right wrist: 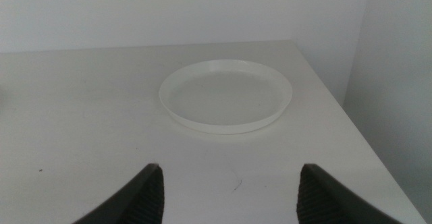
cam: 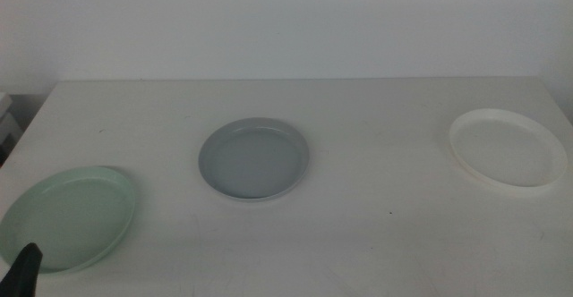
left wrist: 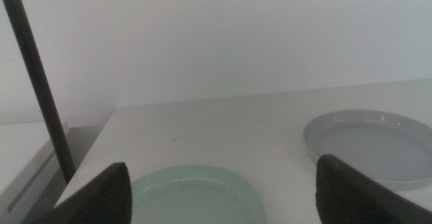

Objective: Stack the three bowls on top of each other.

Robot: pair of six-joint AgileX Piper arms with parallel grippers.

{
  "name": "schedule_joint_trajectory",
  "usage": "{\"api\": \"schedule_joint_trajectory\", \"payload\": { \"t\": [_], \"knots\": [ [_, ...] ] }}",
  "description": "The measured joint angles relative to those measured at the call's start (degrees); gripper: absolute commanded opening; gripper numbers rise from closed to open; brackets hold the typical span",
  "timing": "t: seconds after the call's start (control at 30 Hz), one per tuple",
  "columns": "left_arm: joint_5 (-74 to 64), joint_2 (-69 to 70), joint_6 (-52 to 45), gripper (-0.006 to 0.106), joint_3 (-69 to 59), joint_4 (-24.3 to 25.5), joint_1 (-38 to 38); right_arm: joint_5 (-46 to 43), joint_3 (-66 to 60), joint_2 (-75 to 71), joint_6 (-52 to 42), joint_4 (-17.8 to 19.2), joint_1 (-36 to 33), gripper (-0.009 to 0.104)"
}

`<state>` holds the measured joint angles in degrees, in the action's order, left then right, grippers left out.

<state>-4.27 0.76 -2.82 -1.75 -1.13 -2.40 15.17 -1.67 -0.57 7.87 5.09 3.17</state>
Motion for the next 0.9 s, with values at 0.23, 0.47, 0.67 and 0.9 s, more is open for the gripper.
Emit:
{"api": "schedule_joint_trajectory", "payload": {
  "t": [0.23, 0.47, 0.67, 0.9],
  "knots": [
    [-2.36, -5.28, 1.88, 0.105, 5.4, 0.0, 0.0, 0.0, 0.0, 0.0, 0.0, 0.0, 0.0, 0.05],
    [-14.79, -20.05, 2.07, 0.105, 24.71, 0.0, 0.0, 0.0, 0.0, 0.0, 0.0, 0.0, 0.0, 0.05],
    [-26.63, -33.61, 2.07, 0.105, 43.53, 0.0, 0.0, 0.0, 0.0, 0.0, 0.0, 0.0, 0.0, 0.05],
    [-39.5, -47.65, 2.07, 0.105, 61.58, -0.05, 0.0, 0.0, 0.0, 0.0, 0.0, 0.0, 0.0, 0.05]
  ]
}}
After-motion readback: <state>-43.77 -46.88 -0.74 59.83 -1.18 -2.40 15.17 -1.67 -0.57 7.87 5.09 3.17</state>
